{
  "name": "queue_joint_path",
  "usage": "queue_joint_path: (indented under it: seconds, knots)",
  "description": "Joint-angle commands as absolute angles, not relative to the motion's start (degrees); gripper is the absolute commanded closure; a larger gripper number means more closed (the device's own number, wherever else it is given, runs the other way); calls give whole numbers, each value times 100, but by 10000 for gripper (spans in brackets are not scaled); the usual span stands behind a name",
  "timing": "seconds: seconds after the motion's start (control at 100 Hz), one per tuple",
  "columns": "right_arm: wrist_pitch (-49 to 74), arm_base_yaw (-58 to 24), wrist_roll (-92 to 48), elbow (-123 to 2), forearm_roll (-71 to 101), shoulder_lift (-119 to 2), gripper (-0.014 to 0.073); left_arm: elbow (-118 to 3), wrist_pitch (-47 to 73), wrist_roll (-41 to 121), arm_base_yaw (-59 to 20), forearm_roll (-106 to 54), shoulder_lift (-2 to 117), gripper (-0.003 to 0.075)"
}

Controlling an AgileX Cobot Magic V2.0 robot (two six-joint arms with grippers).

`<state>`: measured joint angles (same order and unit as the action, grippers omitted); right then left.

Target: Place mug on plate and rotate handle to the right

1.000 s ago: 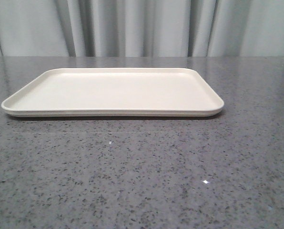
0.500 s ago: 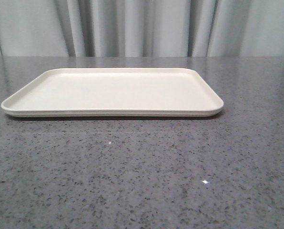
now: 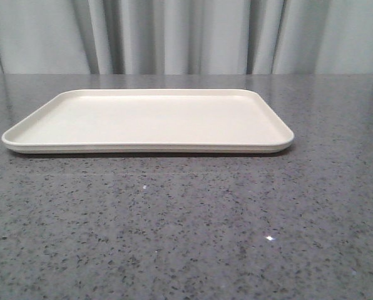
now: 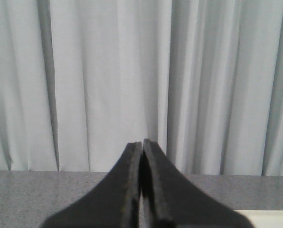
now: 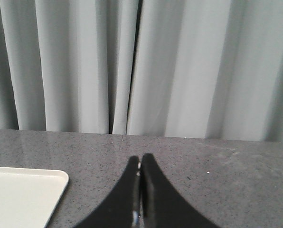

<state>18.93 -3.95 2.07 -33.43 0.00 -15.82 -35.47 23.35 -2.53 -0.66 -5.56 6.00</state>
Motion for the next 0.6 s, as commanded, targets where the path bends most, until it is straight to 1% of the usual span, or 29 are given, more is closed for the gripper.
queue_joint_path:
  seconds: [0.0, 0.21, 0.44, 0.59]
  knots:
    - [1609, -389, 74, -3753, -109, -1745, 713, -4113, 2192, -304, -52, -409, 941, 740]
    - [1734, -389, -212, -4415, -114, -1978, 713, -5074, 2557, -304, -52, -112, 1473, 740]
    - [2022, -389, -637, -5189, -114, -2588, 713, -6024, 3382, -304, -52, 207, 2129, 740]
    - [2178, -389, -655, -5722, -114, -2956, 703, -6549, 4007, -304, -52, 353, 2610, 740]
